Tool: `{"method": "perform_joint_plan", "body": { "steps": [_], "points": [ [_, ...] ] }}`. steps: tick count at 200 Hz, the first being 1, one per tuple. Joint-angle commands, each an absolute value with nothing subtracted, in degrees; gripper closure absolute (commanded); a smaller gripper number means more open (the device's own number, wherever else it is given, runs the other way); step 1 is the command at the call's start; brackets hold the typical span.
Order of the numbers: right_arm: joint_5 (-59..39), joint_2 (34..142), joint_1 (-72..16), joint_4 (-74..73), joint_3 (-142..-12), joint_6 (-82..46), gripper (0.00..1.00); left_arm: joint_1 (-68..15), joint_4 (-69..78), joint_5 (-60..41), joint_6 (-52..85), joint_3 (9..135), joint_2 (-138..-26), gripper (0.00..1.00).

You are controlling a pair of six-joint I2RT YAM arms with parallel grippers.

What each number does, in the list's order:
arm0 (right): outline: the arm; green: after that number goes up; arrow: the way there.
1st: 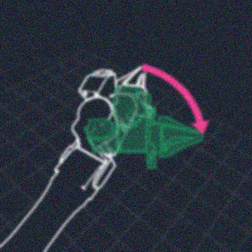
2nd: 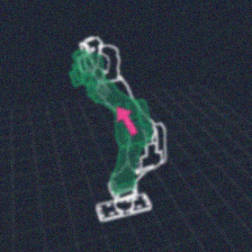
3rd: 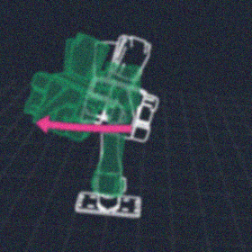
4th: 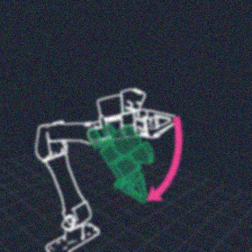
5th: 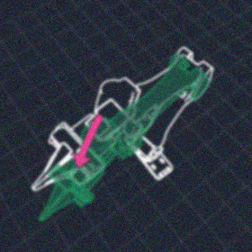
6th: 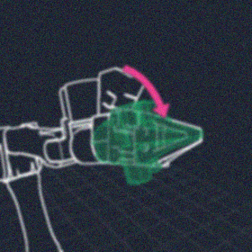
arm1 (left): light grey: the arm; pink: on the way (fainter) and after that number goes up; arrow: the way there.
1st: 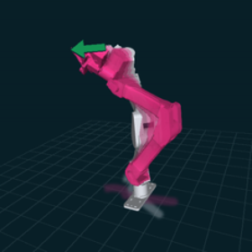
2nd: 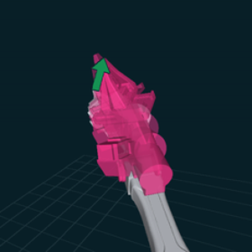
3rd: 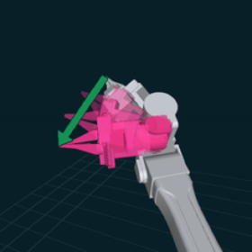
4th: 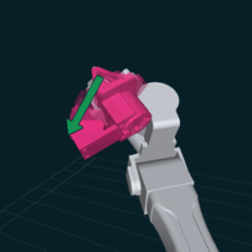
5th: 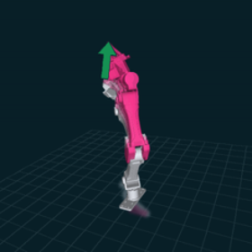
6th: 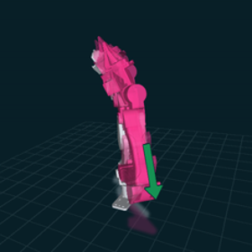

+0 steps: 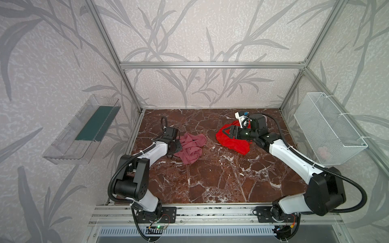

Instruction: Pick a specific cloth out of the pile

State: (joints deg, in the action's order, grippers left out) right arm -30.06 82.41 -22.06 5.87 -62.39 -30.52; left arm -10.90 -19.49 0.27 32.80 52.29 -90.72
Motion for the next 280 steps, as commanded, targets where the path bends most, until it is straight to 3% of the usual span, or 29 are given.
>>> {"method": "perform_joint_plan", "body": {
  "steps": [1, 50, 85, 118, 236, 256, 280],
  "points": [
    [-30.31, 81.32, -21.97, 6.64, -63.55, -29.97, 0.32, -11.76, -21.61, 0.55, 32.49, 53.57, -86.94, 0.6],
    [-30.39, 81.65, -21.93, 6.29, -63.33, -30.19, 0.32, -22.2, -30.46, 11.17, 29.8, 53.16, -78.64, 0.52],
    [-31.02, 81.66, -22.05, 5.6, -63.1, -30.76, 0.32, -28.09, -27.35, 7.36, 32.77, 51.04, -75.76, 0.49],
    [-30.94, 81.1, -22.06, 5.45, -62.67, -30.76, 0.32, -29.5, -22.02, 2.86, 33.51, 50.7, -77.03, 0.44],
    [-31.9, 80.95, -22.06, 3.97, -61.81, -31.86, 0.32, -30.33, -17.29, -1.14, 33.33, 51.28, -85.67, 0.45],
    [-31.82, 80.95, -22.05, 4.04, -61.84, -31.82, 0.32, -30.32, -16.52, -0.12, 34.18, 50.74, -86.86, 0.56],
    [-31.82, 80.96, -22.06, 4.05, -61.86, -31.82, 0.32, -30.22, -17.81, 4.02, 35.25, 50.66, -87.08, 0.94]
  ]
}}
